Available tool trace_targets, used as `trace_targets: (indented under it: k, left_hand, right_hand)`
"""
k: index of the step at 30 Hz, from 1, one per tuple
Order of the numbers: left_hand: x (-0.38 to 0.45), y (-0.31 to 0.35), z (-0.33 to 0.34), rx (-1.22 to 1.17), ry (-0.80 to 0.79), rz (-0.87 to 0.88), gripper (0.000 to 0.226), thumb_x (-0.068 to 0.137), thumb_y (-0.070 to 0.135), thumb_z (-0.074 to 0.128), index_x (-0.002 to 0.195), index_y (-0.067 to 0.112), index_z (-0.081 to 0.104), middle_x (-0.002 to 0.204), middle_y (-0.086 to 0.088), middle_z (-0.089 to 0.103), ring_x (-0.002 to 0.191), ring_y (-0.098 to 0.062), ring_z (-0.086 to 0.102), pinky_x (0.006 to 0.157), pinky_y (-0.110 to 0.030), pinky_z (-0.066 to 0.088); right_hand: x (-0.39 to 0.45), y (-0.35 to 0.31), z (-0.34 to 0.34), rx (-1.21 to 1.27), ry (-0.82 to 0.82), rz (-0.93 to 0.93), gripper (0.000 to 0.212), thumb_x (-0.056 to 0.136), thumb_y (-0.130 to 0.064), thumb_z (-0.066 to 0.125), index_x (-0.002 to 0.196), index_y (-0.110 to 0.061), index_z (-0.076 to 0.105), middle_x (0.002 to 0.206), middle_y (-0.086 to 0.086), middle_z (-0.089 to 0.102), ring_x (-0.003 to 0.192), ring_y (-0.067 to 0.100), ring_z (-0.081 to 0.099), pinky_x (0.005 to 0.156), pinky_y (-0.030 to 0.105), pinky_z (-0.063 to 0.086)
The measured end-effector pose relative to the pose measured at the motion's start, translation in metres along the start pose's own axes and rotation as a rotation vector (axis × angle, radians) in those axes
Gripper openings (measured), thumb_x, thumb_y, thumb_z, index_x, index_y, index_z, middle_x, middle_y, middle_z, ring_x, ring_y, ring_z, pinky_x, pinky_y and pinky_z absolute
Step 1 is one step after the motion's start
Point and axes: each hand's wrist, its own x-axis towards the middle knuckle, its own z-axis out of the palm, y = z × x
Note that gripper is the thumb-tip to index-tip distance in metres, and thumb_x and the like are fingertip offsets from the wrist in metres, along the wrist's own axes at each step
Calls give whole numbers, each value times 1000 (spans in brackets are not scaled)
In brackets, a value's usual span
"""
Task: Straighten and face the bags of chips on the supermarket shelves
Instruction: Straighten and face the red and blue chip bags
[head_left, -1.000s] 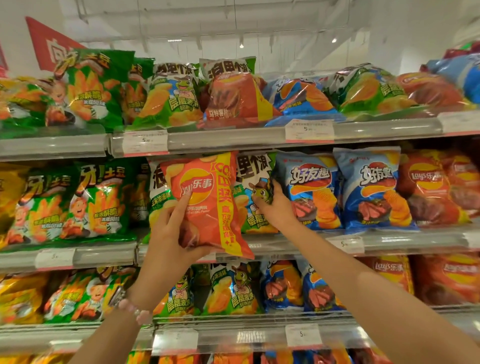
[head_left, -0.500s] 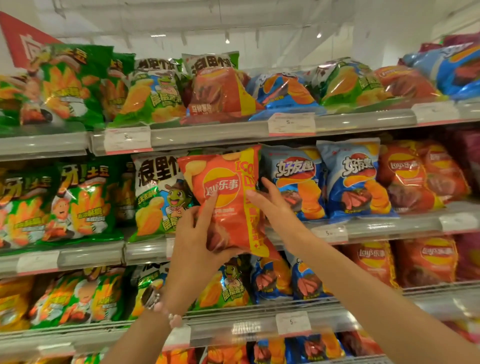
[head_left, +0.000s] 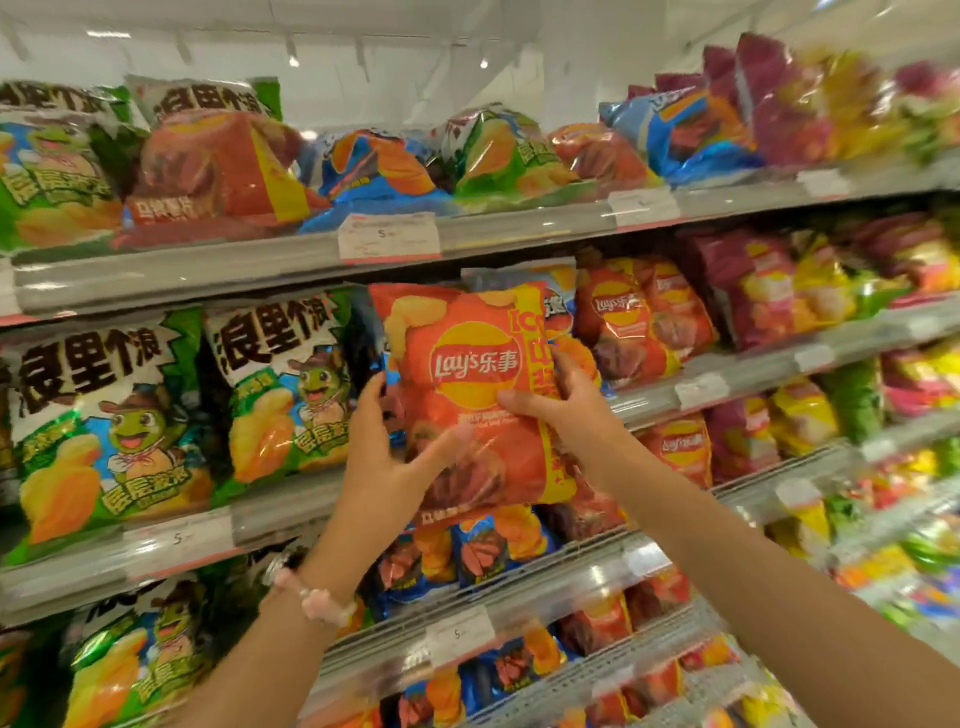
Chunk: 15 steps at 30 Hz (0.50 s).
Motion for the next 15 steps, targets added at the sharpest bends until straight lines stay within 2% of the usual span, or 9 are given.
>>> trace_targets:
  k: [1,3,4,7,9,13,15]
  left_hand:
    - [7,4,11,-73,-13,-77,91,51,70,71,128,51,27,118,35,42,107,13,48,92,-27,45]
    - [20,11,33,-237,-91,-247,94,50,61,79,131,38,38,120,17,59,109,-11,61,94,-40,51]
    - [25,15,44,-324,-143,-307,95,51,56,82,134,35,41,121,10,64,108,-18,64,93,-43,52]
    - [38,27,77,-479,-250,-322,76,56,37,84,126,28,53,109,4,72,97,-19,70,72,-33,59]
    - [47,33,101,-543,-253,-333,66,60,26,82,121,18,58,103,-2,74,91,-21,72,64,-28,57]
    - [64,38,154,-621,-149,-329,58,61,16,78,116,12,60,101,-6,74,89,-24,72,65,-32,59]
    - [72,40,179,-608,-99,-320,56,62,14,79,115,15,61,101,-6,74,90,-26,72,74,-40,60]
  right_hand:
    - [0,0,-12,13,-3,-7,96,54,-36,82,139,-32,38,120,-4,62,102,18,65,81,41,57]
    - [2,-1,-36,25,-2,-19,98,50,-37,81,138,-30,40,124,0,61,106,22,64,86,45,55]
    - [4,-1,-47,30,0,-21,98,50,-36,81,139,-29,40,125,1,61,107,23,63,86,45,55]
    - [13,-1,-83,18,20,-24,98,52,-32,84,140,-28,40,126,2,60,108,24,62,88,46,54]
    - [20,-1,-107,-2,29,-48,97,56,-27,86,141,-29,39,127,1,59,109,23,61,89,45,53]
    - [35,-4,-149,-152,52,-188,92,69,-28,77,145,-31,27,138,-2,49,115,9,55,91,26,49]
    - [42,-5,-169,-315,100,-290,95,76,-31,76,148,-36,13,149,-5,35,128,6,42,102,25,41]
